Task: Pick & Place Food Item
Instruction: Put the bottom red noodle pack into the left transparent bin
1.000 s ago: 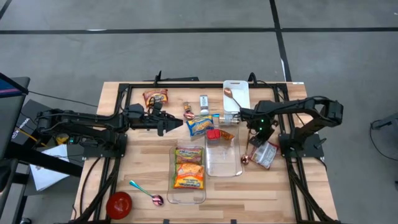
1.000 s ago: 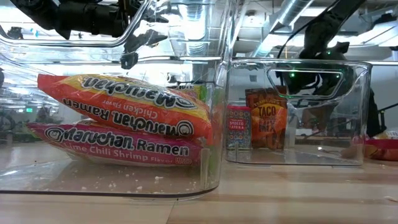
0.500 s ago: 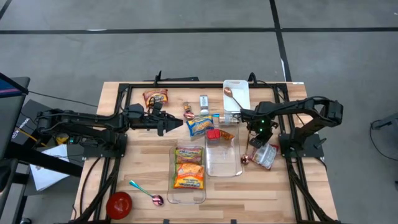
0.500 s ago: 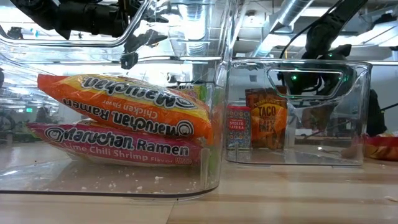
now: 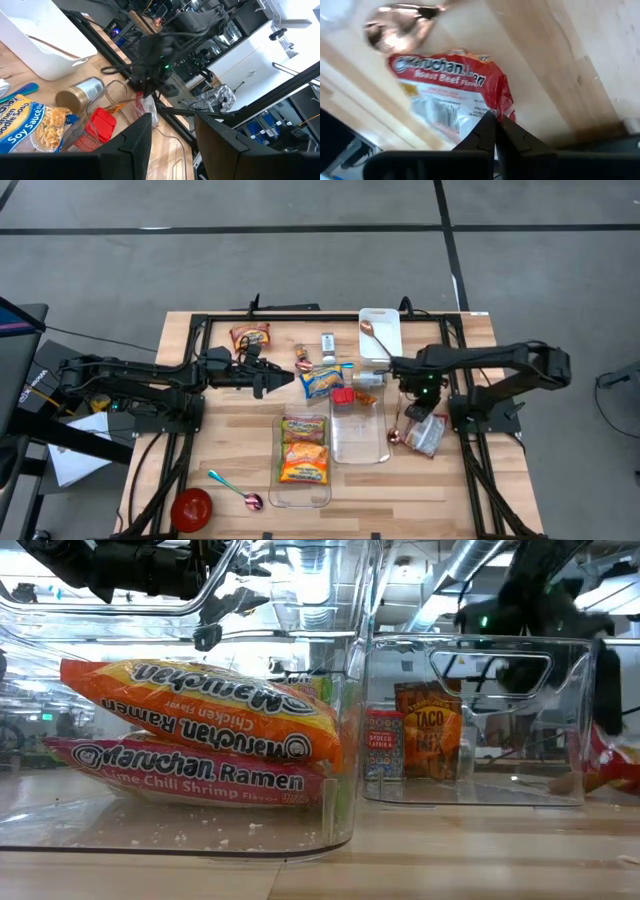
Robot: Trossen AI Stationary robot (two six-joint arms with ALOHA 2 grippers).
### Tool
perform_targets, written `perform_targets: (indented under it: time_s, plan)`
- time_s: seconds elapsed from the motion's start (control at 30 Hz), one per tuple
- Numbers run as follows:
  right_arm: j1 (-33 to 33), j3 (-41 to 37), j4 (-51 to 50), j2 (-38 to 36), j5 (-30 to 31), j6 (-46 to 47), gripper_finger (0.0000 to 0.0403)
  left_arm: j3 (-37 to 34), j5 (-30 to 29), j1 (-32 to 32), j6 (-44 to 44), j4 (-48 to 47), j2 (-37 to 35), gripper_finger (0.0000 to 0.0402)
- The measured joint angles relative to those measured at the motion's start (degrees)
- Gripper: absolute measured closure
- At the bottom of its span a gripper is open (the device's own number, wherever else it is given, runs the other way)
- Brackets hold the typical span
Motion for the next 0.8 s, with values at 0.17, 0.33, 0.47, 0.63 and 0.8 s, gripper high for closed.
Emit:
perform_targets:
  time_s: [0.17, 0.33, 0.47, 0.63, 0.8]
  plan:
    - [2.3, 3.3, -3.1, -7.4, -0.1, 5.3, 0.0402, 0.0, -0.4, 0.0, 0.0, 0.0, 0.0, 0.0257]
    - [4.6, 6.7, -5.3, -13.2, 0.1, 10.0, 0.0403, 0.0, -1.2, 0.0, -0.2, 0.0, 0.0, 0.0257]
    - [5.6, 9.4, -6.0, -16.1, 0.3, 13.0, 0.0403, 0.0, -1.3, 0.0, -0.5, 0.1, 0.0, 0.0257]
    - [6.1, 14.6, -6.1, -17.5, 1.3, 15.1, 0.0403, 0.0, -1.3, 0.0, -0.5, 3.4, 0.0, 0.0257]
    - [5.6, 22.4, -5.1, -16.7, 1.8, 15.0, 0.0403, 0.0, -2.5, -0.1, 1.6, 10.4, 0.0, 0.0254]
